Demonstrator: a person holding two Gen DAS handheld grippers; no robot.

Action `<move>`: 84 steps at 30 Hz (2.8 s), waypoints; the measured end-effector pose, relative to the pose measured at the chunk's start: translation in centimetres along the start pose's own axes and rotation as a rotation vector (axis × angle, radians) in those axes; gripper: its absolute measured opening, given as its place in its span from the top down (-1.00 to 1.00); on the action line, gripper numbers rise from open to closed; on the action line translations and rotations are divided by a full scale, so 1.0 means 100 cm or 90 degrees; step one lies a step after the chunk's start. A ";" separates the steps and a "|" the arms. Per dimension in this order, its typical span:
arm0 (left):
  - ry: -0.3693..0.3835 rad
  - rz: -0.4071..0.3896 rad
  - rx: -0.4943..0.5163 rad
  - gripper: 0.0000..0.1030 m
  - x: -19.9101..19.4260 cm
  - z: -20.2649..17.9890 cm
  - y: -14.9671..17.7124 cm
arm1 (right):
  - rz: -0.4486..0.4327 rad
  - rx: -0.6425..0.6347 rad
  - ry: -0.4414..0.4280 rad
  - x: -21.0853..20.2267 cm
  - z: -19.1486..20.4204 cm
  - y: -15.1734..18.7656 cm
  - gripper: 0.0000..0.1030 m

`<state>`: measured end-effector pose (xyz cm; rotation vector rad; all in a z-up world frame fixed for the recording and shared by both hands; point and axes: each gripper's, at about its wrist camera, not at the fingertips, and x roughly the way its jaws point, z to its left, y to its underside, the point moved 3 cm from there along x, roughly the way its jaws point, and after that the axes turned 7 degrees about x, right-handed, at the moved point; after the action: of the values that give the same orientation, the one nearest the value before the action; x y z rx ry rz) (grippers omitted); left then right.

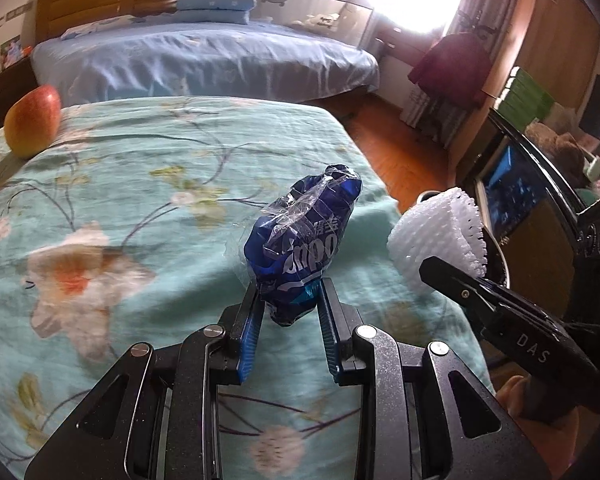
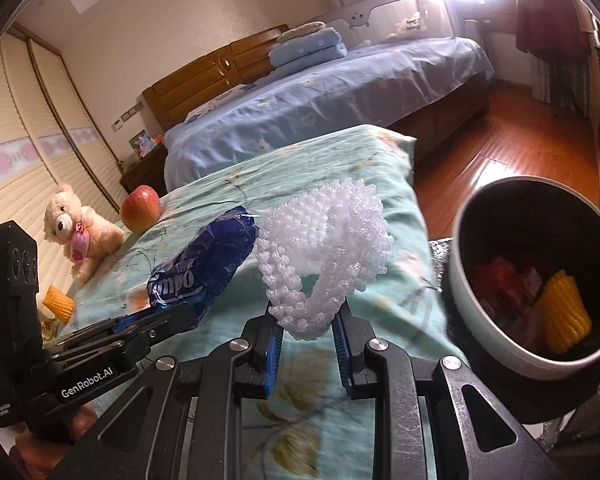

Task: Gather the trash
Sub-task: 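Carry the snack pack and white foam net over the black bin, then lower the snack pack and foam net into the bin and open both grippers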

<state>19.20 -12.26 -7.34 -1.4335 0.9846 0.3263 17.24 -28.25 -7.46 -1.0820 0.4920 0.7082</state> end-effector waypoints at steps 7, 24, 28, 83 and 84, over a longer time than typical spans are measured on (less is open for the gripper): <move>0.015 -0.003 0.031 0.50 0.004 -0.028 -0.005 | -0.016 0.020 0.018 -0.013 -0.020 0.001 0.54; 0.033 -0.004 0.083 0.50 0.012 -0.069 -0.017 | -0.047 0.052 0.051 -0.039 -0.059 -0.002 0.54; 0.035 -0.002 0.094 0.50 0.015 -0.078 -0.019 | -0.052 0.058 0.058 -0.044 -0.067 -0.003 0.54; 0.060 0.026 0.181 0.50 0.061 -0.155 -0.044 | -0.047 0.105 0.141 -0.050 -0.146 -0.027 0.54; 0.059 0.026 0.182 0.50 0.062 -0.156 -0.045 | -0.046 0.105 0.142 -0.050 -0.148 -0.028 0.54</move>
<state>20.37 -29.52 -6.34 -1.1783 1.0902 0.1416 15.52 -43.97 -8.24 -1.0228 0.6872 0.4772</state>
